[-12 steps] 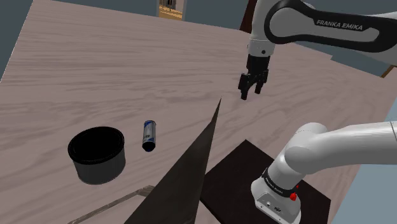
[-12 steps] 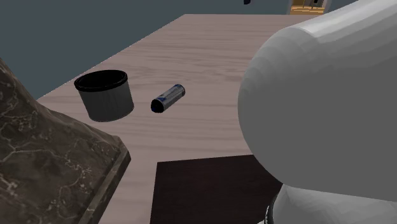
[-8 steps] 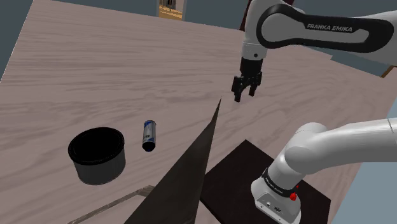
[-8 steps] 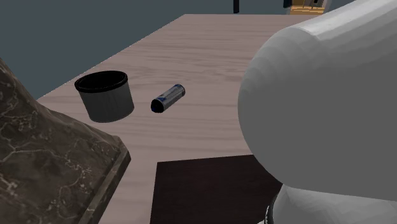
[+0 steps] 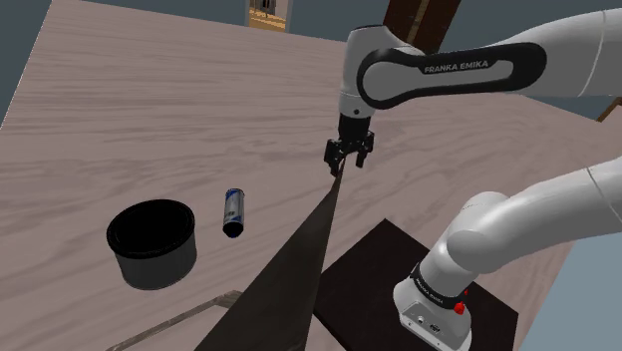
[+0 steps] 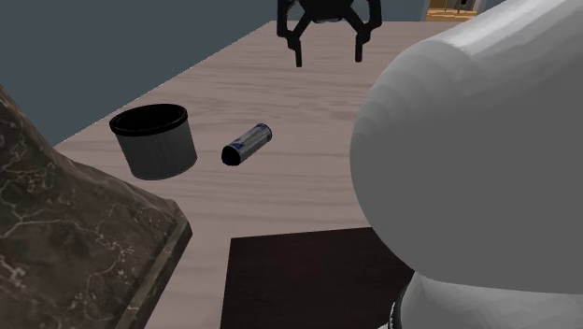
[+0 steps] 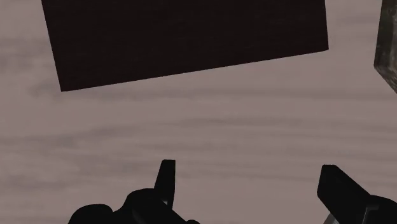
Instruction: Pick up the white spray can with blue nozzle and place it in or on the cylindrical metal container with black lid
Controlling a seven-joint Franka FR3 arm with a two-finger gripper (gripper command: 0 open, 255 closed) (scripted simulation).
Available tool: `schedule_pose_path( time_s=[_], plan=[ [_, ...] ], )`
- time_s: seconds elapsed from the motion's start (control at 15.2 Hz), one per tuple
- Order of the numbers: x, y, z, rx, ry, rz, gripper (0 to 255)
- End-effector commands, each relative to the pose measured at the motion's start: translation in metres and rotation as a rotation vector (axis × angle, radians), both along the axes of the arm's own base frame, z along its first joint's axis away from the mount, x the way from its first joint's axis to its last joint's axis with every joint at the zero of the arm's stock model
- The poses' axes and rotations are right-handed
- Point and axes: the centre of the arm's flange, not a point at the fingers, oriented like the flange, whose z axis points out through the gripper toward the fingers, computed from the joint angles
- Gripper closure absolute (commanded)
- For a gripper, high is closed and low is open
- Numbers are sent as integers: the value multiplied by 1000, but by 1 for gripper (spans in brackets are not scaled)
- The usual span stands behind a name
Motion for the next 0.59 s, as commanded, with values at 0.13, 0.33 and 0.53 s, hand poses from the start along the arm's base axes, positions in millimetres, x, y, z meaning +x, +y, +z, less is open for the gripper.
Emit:
schedule_pose_path(
  time_s=[0.13,0.33,0.53],
  plan=[
    [27,26,-35,0,-19,-25,0],
    [48,45,-61,0,-32,-44,0],
    [71,63,-86,0,-45,-62,0]
  ],
)
